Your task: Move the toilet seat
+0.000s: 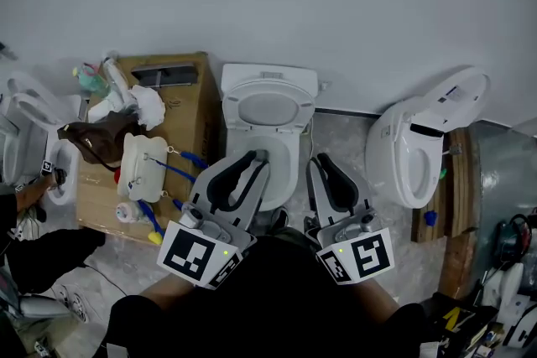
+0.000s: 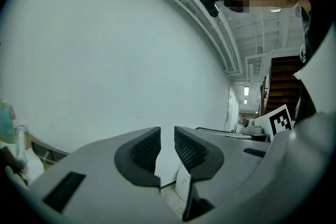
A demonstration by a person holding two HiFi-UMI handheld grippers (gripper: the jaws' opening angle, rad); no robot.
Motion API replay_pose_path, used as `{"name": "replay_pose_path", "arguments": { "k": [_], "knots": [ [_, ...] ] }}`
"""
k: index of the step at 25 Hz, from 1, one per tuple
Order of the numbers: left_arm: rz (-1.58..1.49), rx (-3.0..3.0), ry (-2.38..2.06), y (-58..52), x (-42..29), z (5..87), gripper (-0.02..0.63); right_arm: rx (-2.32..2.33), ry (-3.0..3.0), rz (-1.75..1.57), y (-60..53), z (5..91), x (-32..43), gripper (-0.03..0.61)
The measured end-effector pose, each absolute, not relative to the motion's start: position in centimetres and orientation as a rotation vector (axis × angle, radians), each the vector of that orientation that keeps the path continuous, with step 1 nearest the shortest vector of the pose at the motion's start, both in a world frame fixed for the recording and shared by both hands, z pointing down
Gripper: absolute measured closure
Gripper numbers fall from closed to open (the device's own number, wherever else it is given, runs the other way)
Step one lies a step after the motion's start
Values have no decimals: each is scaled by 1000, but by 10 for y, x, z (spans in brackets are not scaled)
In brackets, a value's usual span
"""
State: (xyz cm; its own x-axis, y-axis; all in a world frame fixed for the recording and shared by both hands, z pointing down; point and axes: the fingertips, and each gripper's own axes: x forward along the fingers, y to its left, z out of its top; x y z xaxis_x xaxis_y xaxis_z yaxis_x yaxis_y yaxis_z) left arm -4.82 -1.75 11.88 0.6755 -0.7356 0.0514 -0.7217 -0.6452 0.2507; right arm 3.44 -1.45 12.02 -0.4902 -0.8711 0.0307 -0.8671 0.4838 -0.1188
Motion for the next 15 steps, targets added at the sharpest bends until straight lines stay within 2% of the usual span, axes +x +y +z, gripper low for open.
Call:
{"name": "replay_pose_path", "arguments": {
  "k": [15],
  "knots": [
    [-37, 2662, -1278, -24, -33, 107, 525, -1445, 2703, -203, -18, 116, 50, 517]
  ]
}}
